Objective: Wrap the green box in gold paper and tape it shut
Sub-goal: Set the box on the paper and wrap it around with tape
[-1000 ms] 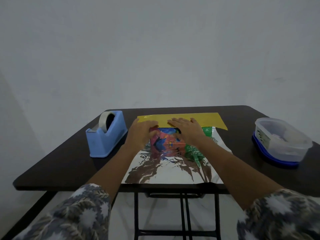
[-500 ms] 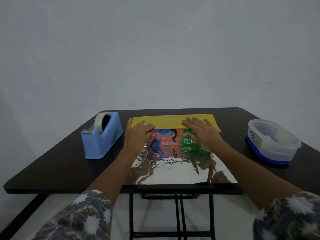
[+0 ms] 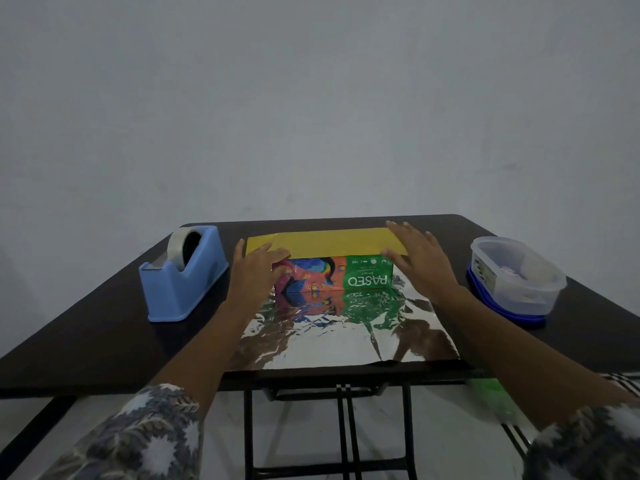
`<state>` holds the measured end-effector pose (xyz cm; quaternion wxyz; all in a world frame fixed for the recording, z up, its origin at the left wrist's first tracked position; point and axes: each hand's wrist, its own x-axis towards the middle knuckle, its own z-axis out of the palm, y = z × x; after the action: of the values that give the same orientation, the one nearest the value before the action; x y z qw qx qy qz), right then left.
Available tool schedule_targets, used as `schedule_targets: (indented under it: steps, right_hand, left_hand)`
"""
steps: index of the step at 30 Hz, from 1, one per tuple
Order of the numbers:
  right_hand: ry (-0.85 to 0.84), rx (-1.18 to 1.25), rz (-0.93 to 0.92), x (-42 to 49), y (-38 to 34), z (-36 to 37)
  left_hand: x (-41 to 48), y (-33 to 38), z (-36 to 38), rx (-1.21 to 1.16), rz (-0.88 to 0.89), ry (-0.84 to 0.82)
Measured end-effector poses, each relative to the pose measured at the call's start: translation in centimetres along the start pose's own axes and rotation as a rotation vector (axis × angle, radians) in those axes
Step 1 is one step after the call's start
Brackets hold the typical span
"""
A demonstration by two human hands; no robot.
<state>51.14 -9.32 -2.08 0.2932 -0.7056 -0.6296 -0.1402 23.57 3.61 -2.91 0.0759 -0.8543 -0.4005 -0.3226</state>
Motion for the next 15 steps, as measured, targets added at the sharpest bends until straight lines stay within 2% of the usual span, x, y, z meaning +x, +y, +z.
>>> schedule_targets:
  steps: [5,7,10,15]
  right_hand:
    - [-0.121,-0.175,-0.197,2.2,-4.9,1.0]
    - [-0.201,-0.161,-0.246,3.2,-6.8,1.9]
    - [-0.318,-0.068,-0.238,4.1,-8.8,3.0]
    - [-0.381,-0.178,-0.292,5.4,-10.4,4.4]
  left_hand:
    - [0.1,0.2,-0.5,0.005,-0.016,-0.029]
    - [0.2,0.2,-0.8,-0.005,-0.018,-0.029]
    - [0.3,0.1,-0.7,0.01,-0.014,-0.046]
    - [0.6,-0.1,-0.6,0.006,0.017,-0.024]
